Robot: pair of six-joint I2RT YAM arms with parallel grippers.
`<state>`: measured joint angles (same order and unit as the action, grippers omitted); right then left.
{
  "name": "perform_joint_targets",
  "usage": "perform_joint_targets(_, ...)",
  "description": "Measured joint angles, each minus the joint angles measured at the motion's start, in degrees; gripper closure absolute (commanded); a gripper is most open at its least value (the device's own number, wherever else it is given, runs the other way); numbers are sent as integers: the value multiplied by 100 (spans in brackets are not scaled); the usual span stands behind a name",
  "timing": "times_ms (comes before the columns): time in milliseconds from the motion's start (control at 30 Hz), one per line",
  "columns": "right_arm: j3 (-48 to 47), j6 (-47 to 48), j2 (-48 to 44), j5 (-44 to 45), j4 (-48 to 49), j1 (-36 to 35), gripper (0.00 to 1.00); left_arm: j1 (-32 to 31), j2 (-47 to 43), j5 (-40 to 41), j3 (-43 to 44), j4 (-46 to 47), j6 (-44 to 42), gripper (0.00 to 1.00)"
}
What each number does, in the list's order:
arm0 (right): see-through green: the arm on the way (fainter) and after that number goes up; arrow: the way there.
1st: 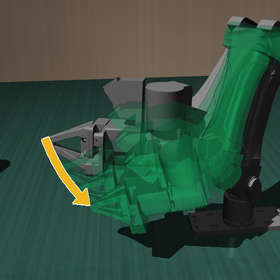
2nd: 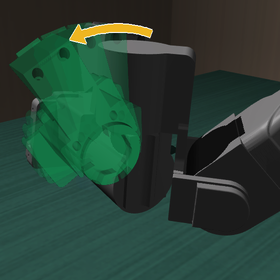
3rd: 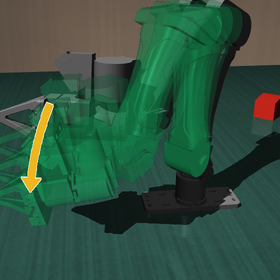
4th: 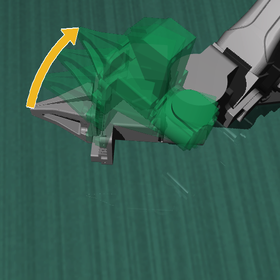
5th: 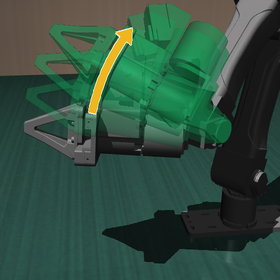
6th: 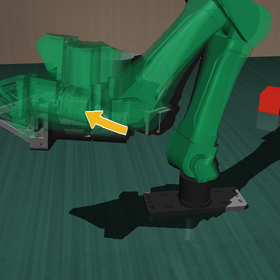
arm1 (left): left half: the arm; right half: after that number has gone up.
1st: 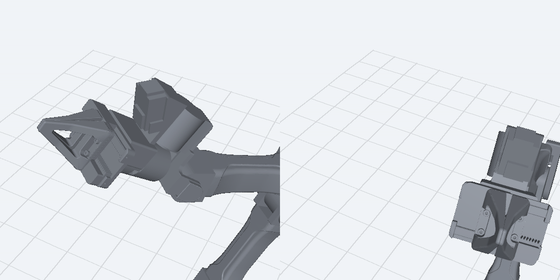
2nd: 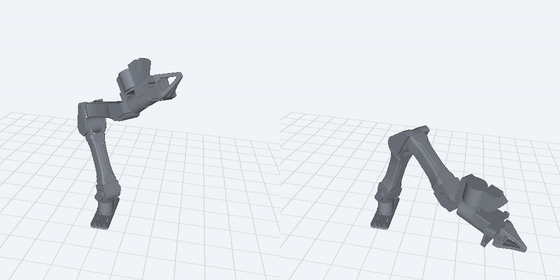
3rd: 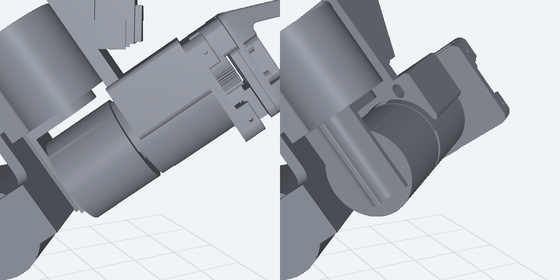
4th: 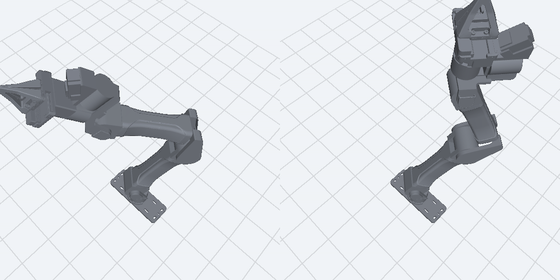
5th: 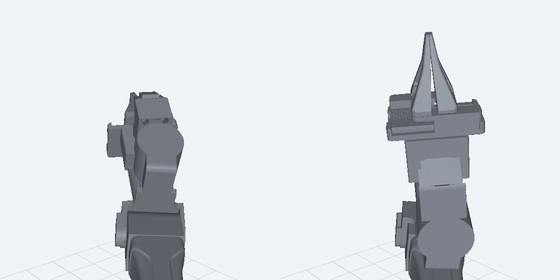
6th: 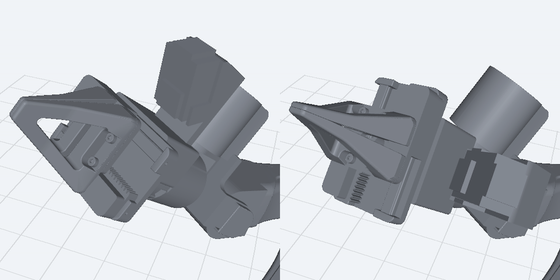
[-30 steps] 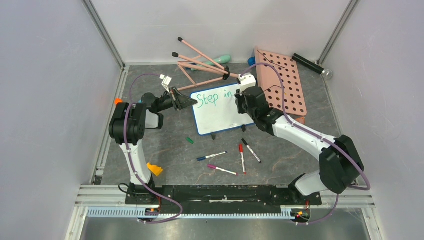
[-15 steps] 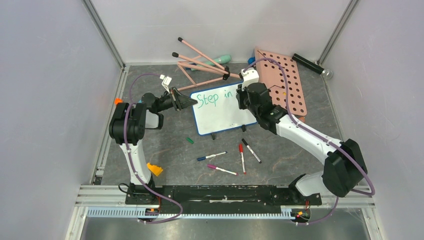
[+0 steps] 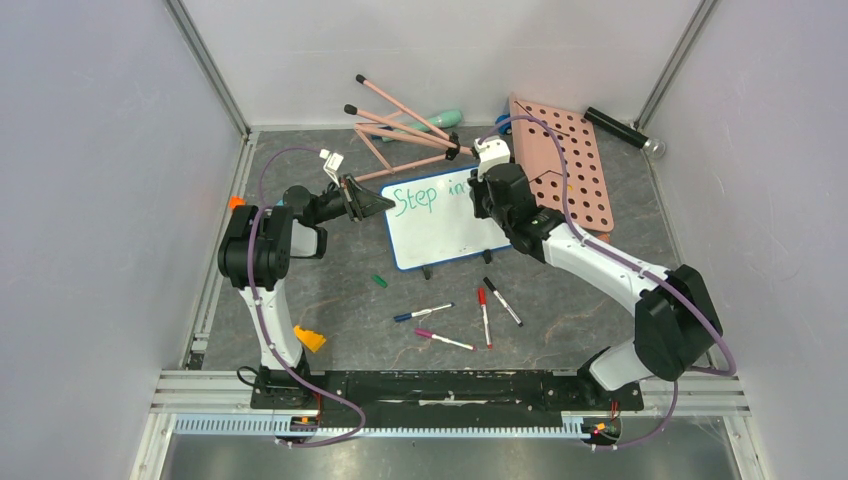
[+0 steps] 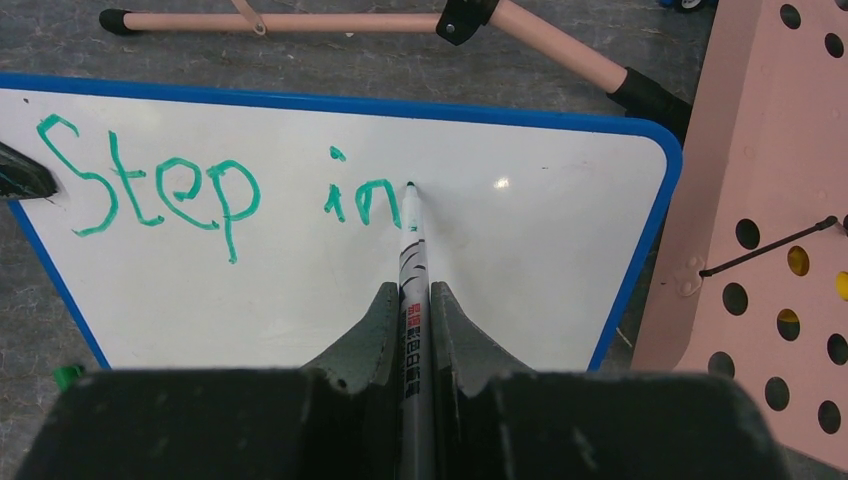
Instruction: Write a sentence on the whiteboard
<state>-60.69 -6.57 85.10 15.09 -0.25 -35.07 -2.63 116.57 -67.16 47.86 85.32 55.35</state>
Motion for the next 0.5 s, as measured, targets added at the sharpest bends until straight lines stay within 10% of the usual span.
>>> perform_joint_targets(500, -17, -7, 2, 271, -26, 70, 100, 0, 0, 0, 0, 0, 0, 98)
